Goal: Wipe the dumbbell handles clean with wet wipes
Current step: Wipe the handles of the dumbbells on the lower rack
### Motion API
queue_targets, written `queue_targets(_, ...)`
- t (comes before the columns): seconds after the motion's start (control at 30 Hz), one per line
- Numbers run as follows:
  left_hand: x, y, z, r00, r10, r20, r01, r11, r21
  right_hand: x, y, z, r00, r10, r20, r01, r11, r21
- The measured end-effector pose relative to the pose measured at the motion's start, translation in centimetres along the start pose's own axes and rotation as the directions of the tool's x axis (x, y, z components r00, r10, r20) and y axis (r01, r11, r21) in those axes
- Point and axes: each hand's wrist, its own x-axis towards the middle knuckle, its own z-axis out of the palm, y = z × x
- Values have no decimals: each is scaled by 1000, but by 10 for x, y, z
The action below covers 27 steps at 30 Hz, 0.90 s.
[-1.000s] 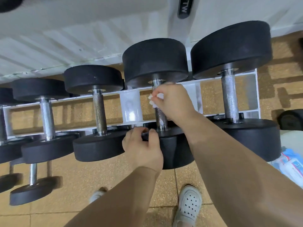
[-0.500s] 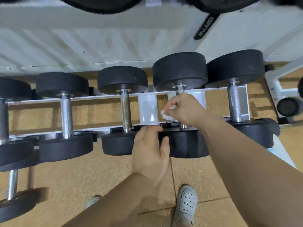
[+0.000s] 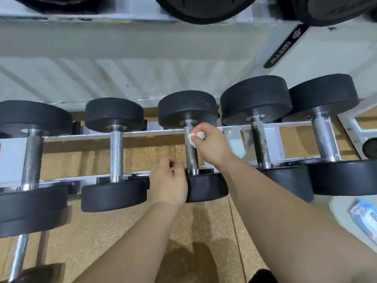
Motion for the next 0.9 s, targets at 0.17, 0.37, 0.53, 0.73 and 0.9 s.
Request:
queue_targets(0.17,8,-7,12,999,29,-28,-30,998,-48,15,1,-1,980,-190,-63,183,977,-110)
queue_targets(0.37,7,-13,12,990,125,-67,-131,987,-95,-11,11,-6,946,-259,193,300,928,-222)
queue_targets(0.53,3,-8,11,990,112,-84,-123,981,-147,7,-4,3,972,-235,-4,231,959,-164)
queue_targets(0.73,1,-6,8,990,118,-80,-130,977,-170,-8,-1,-9,963,-205,177,248,930,-273)
queue_targets(0.9,2,-9,9,985,133,-110,-155,965,-214,-8,2,-16,927,-211,309,301,911,-282)
